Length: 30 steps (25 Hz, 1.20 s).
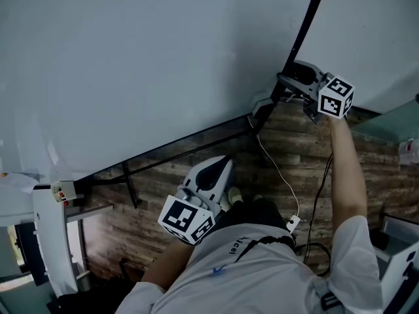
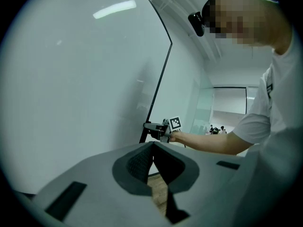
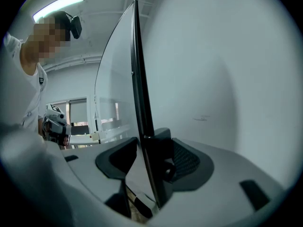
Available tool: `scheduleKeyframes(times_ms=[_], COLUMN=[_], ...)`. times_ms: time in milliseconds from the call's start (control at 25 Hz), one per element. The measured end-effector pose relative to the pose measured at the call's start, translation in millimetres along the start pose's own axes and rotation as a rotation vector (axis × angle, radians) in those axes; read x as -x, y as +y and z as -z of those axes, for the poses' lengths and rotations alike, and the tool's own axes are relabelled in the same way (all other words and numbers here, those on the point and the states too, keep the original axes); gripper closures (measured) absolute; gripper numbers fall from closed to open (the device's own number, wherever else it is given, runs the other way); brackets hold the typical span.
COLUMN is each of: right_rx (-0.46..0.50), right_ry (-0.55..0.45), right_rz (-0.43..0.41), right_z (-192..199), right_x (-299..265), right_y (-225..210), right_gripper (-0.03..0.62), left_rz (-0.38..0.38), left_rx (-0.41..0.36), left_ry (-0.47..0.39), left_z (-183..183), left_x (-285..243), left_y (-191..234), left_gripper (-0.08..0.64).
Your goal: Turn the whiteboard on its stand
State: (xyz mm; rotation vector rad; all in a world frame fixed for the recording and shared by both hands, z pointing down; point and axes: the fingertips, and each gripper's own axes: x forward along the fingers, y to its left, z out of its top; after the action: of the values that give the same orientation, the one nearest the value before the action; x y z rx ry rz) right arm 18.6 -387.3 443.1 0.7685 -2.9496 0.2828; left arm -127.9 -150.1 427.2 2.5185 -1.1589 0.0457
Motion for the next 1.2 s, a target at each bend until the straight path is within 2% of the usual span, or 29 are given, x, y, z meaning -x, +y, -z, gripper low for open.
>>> scheduleKeyframes(times_ms=[320, 560, 1000, 1200], right_rx=[0.012, 0.007, 0.008, 0.012], right_ry=[0.0, -0.02, 0.001, -0.023], right_rz=[0.037, 0.062, 0.089, 0.101], right_z=[-2, 21, 39, 40], right_x=[13, 45, 73, 98], right_y=[24, 59, 109, 128], right_gripper=[0.356, 0.356, 0.359, 0.364], left_rz=[0.016, 0.008, -0.03, -0.047], left_rx=[-0.003, -0.01, -0.01, -0.018], left_ry=[-0.022, -0.021, -0.03, -0.029], left_z=[-8, 19, 46, 57], left_x=[-1, 11, 39, 46], left_y=[-14, -61, -130, -161], left_gripper=[0.548, 0.548, 0.548, 0.548])
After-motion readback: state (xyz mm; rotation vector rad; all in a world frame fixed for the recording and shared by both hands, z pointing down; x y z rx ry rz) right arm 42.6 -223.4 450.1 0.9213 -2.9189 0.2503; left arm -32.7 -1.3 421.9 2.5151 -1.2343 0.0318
